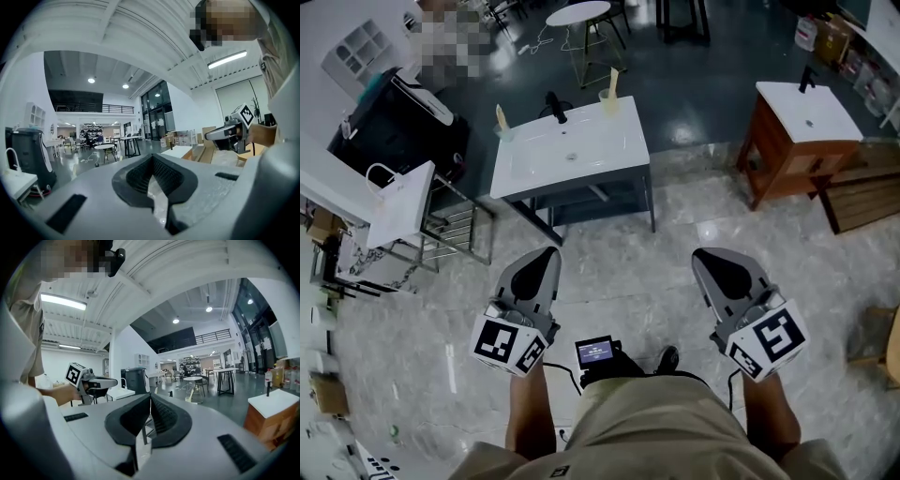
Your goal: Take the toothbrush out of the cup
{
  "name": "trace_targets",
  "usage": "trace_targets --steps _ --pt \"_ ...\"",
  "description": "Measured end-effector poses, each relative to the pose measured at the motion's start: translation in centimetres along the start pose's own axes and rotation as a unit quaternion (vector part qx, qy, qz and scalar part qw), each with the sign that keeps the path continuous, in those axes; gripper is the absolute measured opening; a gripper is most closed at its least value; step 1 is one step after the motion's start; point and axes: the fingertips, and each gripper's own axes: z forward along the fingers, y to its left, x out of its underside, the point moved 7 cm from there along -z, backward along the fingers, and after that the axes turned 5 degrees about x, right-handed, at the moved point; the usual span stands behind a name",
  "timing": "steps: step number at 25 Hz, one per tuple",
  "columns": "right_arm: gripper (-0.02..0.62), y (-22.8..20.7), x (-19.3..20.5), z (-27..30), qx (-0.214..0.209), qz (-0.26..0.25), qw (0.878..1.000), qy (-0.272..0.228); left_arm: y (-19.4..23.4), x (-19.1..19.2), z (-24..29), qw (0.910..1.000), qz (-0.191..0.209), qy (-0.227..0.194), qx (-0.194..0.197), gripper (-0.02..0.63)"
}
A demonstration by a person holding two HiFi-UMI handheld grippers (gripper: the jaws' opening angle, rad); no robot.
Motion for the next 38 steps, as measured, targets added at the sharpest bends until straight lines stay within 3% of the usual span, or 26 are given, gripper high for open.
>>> trace_targets --steps 7,14,24,31,38 --pt "0.006 -3.8 0.7 2.0 0.003 -0.002 1.0 0.005 1.3 0.6 4.2 1.0 -0.004 -0.004 -0.003 0.006" --pt "0.006 -6.8 0.9 6.2 0.024 -0.004 1.0 0.008 5.5 1.9 8.5 0.9999 -0.005 -0.006 0.009 0.006" --pt "0.006 -9.8 -0.9 19.3 0.027 -0.013 0.999 0.023 17.2 1.9 14.6 0.9994 -0.017 -0.028 0.012 0.006" --pt "0.006 -11.6 -3.3 29.8 0.046 -0.024 0.998 0.022 26.3 2.4 19.8 0.9987 -0.01 -0.032 0.039 0.006" --pt "0.006 -13.1 -3.9 35.5 0.055 -0.026 0.998 0.033 31.3 2.1 22.3 0.9988 0.006 -0.035 0.033 0.006"
